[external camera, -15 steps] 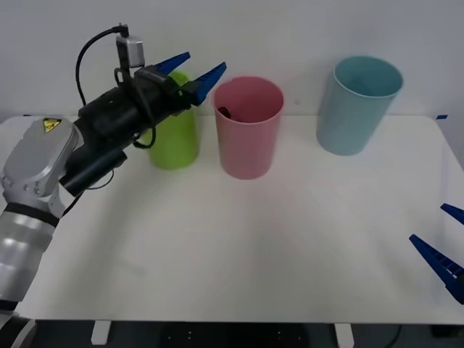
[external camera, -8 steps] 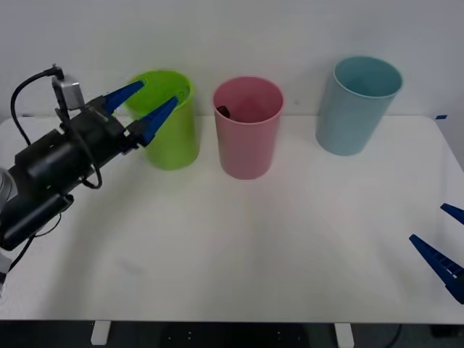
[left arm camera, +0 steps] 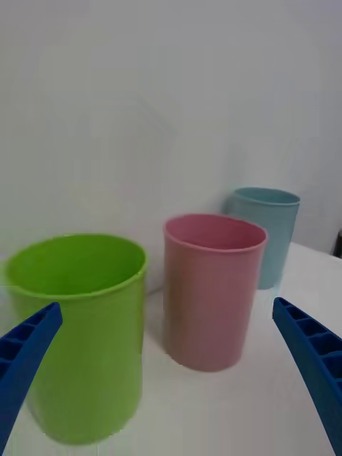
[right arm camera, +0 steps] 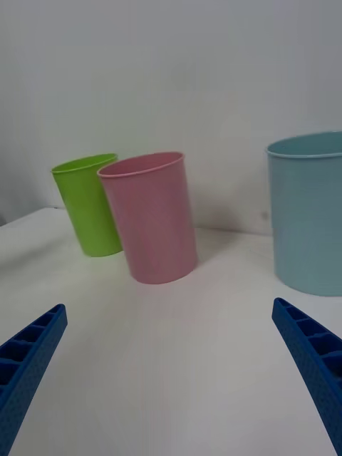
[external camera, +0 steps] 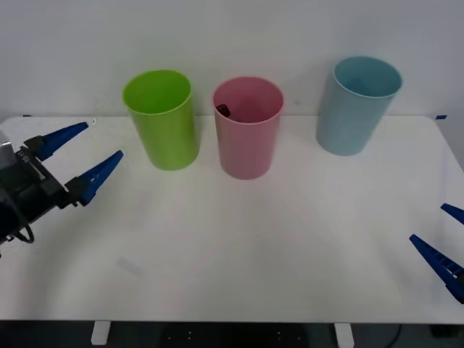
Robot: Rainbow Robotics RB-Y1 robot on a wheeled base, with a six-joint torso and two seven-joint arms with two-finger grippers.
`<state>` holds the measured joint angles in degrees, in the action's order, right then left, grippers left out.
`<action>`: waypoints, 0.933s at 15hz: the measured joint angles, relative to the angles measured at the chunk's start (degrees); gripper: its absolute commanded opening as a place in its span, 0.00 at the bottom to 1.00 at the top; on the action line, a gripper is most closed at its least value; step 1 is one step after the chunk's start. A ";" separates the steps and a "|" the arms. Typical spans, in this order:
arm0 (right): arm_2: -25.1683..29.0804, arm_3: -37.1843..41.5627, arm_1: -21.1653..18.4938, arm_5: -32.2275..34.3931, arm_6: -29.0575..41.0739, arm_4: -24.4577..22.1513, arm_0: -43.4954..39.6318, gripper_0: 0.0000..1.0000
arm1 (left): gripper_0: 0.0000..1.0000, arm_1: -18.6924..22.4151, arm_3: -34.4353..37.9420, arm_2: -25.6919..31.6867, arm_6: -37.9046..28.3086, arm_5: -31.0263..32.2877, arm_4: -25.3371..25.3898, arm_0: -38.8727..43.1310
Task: Grasp the object on the table and drop it into the matching bin: aluminum can to the light blue bin, PET bottle to the pink bin.
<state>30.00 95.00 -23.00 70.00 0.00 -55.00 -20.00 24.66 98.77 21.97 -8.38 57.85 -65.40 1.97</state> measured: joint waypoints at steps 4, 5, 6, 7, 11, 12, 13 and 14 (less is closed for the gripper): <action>0.00 0.00 0.00 0.00 0.00 0.00 0.00 1.00 | 1.00 3.14 0.40 6.12 3.56 5.51 1.28 6.49; 0.00 0.00 0.00 0.00 0.00 0.00 0.00 1.00 | 1.00 4.19 0.39 7.12 4.00 6.18 1.96 8.29; 0.00 0.00 0.00 0.00 0.00 0.00 0.00 1.00 | 1.00 5.00 0.39 8.17 4.39 6.94 2.56 9.98; 0.00 0.00 0.00 0.00 0.00 0.00 0.00 1.00 | 1.00 5.64 0.39 9.27 4.66 7.72 2.88 11.47; 0.00 0.00 0.00 0.00 0.00 0.00 0.00 1.00 | 1.00 7.76 0.39 11.30 5.61 8.35 6.13 18.55; 0.00 0.00 0.00 0.00 0.00 0.00 0.00 1.00 | 1.00 7.89 0.39 11.66 5.85 8.34 7.23 20.46; 0.00 0.00 0.00 0.00 0.00 0.00 0.00 1.00 | 1.00 7.88 0.38 11.93 6.18 8.32 8.14 22.08; 0.00 0.00 0.00 0.00 0.00 0.00 0.00 1.00 | 1.00 7.87 0.38 12.20 6.53 8.34 8.82 23.43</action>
<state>30.00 95.00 -23.00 70.00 0.00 -55.00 -20.00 32.53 99.16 34.17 -1.86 66.18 -56.58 25.40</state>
